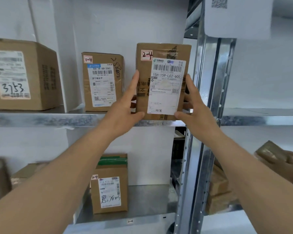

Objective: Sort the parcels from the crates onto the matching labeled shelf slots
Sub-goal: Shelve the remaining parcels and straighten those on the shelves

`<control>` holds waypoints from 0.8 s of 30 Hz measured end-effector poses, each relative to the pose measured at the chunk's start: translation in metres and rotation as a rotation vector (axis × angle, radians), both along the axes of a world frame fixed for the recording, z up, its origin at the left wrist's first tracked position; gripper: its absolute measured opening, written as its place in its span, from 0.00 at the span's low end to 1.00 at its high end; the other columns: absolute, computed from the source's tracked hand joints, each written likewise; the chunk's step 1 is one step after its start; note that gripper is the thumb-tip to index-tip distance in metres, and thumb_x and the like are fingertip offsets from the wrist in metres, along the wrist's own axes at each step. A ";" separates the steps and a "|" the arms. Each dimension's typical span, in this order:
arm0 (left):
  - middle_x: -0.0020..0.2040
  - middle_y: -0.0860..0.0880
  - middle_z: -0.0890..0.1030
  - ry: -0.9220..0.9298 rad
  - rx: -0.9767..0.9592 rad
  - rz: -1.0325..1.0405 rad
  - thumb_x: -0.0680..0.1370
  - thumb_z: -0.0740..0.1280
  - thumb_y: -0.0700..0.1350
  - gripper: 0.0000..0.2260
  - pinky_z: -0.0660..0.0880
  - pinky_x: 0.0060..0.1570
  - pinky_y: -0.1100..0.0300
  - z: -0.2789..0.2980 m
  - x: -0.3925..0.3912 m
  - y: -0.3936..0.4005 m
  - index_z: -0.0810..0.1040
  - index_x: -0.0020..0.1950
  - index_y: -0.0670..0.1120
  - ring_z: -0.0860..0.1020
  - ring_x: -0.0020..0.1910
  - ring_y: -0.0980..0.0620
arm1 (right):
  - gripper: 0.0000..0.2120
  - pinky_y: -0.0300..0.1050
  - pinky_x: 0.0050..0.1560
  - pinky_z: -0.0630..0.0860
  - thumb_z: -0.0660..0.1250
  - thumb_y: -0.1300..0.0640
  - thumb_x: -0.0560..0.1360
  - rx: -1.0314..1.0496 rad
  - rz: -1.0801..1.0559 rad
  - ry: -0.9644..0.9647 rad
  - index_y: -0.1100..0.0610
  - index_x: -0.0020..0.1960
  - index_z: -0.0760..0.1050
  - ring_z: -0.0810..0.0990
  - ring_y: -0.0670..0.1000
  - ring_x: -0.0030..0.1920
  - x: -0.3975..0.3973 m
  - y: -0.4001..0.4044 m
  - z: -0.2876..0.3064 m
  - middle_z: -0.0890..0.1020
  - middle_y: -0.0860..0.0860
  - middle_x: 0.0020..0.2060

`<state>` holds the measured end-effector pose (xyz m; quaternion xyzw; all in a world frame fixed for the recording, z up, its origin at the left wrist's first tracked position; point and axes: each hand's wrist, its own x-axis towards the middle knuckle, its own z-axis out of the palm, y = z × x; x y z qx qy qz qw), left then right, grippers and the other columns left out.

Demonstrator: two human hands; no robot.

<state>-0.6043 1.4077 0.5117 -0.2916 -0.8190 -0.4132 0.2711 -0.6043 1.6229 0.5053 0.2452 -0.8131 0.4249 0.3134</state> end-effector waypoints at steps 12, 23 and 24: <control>0.72 0.61 0.60 0.020 -0.034 0.038 0.74 0.71 0.37 0.53 0.67 0.51 0.80 -0.071 0.034 -0.025 0.30 0.63 0.75 0.65 0.59 0.77 | 0.42 0.27 0.53 0.73 0.66 0.72 0.73 0.054 0.133 -0.014 0.30 0.68 0.55 0.68 0.32 0.62 0.044 -0.009 -0.056 0.66 0.31 0.62; 0.68 0.61 0.62 -0.080 0.003 0.053 0.73 0.72 0.38 0.49 0.68 0.67 0.56 -0.161 0.048 -0.018 0.41 0.62 0.80 0.68 0.65 0.61 | 0.42 0.34 0.58 0.75 0.66 0.70 0.74 0.029 0.079 -0.125 0.28 0.66 0.54 0.68 0.36 0.64 0.051 -0.003 -0.150 0.67 0.39 0.67; 0.67 0.63 0.61 -0.109 -0.005 0.046 0.73 0.72 0.38 0.47 0.67 0.67 0.58 -0.172 0.045 -0.016 0.43 0.62 0.79 0.67 0.64 0.66 | 0.42 0.34 0.58 0.75 0.66 0.70 0.74 0.031 0.073 -0.144 0.29 0.66 0.55 0.68 0.37 0.64 0.049 -0.001 -0.160 0.67 0.39 0.67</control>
